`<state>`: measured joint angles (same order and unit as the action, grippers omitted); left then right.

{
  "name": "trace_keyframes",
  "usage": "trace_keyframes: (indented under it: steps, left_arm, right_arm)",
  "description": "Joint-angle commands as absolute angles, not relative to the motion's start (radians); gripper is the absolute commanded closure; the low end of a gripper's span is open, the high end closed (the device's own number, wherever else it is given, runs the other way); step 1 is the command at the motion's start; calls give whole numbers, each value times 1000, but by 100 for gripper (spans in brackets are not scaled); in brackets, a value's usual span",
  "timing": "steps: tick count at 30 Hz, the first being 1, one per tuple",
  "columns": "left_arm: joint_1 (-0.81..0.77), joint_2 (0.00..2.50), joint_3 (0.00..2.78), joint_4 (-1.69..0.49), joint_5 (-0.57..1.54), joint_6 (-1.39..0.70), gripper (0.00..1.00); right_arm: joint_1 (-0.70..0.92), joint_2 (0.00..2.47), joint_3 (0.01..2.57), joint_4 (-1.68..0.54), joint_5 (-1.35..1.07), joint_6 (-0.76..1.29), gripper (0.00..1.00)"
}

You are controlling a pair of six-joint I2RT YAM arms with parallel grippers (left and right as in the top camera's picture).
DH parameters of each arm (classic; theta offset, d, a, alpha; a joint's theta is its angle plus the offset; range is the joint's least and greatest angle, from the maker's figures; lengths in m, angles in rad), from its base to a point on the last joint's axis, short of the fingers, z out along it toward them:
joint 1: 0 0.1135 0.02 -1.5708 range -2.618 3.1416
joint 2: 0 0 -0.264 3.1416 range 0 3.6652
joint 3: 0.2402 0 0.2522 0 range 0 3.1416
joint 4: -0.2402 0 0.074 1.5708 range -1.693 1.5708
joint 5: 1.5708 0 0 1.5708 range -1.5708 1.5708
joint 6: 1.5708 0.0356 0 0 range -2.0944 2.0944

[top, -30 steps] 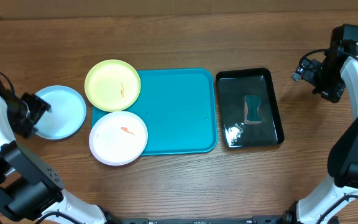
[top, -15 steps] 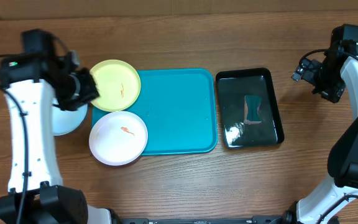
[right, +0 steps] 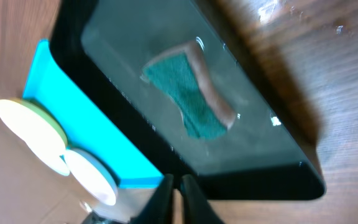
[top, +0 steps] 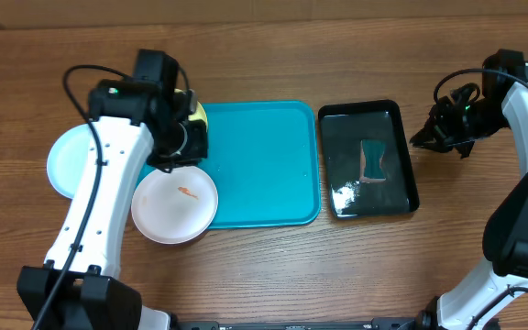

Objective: Clean dirty plates on tray and stack at the side

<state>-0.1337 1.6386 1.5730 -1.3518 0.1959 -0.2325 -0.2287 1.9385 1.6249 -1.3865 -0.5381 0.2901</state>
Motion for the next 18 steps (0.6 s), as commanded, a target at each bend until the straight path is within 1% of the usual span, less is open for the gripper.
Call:
trace_keyframes:
  steps: [1,4,8,11,12,18]
  left_arm:
    - [-174,1636,1534,-1319,184,-231,96]
    - [-186,1636,1518,-1296,184,-251,96]
    - [-191,1636,1514,-1280,184,-263,96]
    - [-191,1636,1514,-1277,184,-266,96]
    - [-191,1636,1514,-1279,184,-266,96]
    - [-191,1636,1514,-1282,184,-266,96]
  right_arm:
    - [-186,1926,1628,-1443,-515,284,96]
    - [-139,1926,1622,-1454,-459,285,96]
    - [-62,1926,1584,-1416,-456,307,96]
    - [-5,1926,1544,-1348,-456,349,96]
    - [30,1926,1519,-1296,-453,379,96]
    - [108,1926,1446,-1141,-399,497,96]
